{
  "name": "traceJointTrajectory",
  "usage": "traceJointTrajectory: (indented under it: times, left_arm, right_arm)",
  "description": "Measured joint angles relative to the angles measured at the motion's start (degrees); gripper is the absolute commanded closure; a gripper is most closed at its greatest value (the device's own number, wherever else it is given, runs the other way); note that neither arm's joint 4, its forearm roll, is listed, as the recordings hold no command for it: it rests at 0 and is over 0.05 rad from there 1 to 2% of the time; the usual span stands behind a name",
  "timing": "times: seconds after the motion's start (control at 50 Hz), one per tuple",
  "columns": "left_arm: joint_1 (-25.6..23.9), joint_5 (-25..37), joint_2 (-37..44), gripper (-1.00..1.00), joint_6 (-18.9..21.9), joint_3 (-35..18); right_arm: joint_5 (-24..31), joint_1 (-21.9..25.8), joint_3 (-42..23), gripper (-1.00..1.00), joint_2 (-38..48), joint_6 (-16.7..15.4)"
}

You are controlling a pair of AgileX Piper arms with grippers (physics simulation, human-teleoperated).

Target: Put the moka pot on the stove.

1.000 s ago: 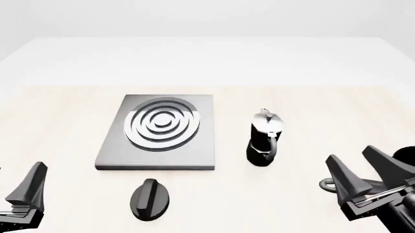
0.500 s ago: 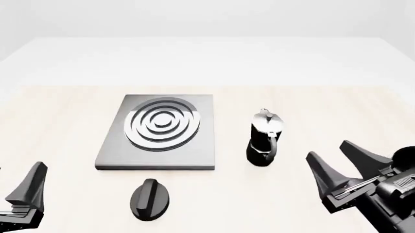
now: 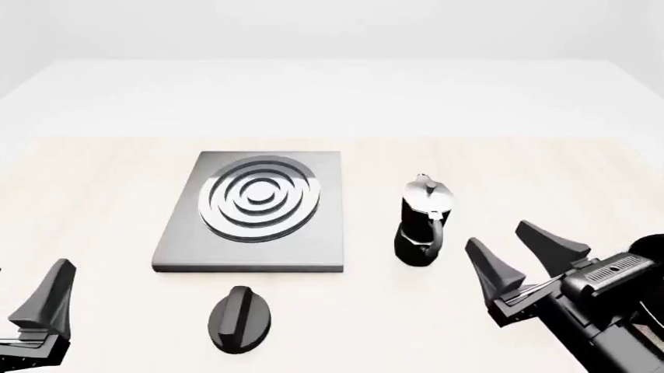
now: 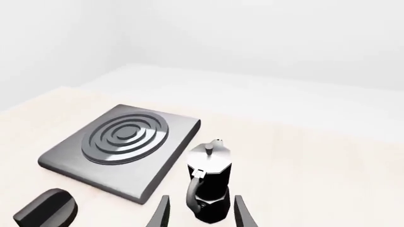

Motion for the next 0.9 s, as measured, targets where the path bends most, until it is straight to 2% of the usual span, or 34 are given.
traceJointTrajectory:
  times: [0.3, 0.9]
  left_arm:
    - [0.0, 0.0, 0.0, -1.0, 0.0, 0.0]
    - [0.0, 0.0, 0.0, -1.0, 0.0, 0.0]
  right_arm:
    - [-7.51, 0.74, -0.52, -1.0, 8.89, 0.45]
    - [-16.68, 0.61, -3.38, -1.0, 22.28, 1.69]
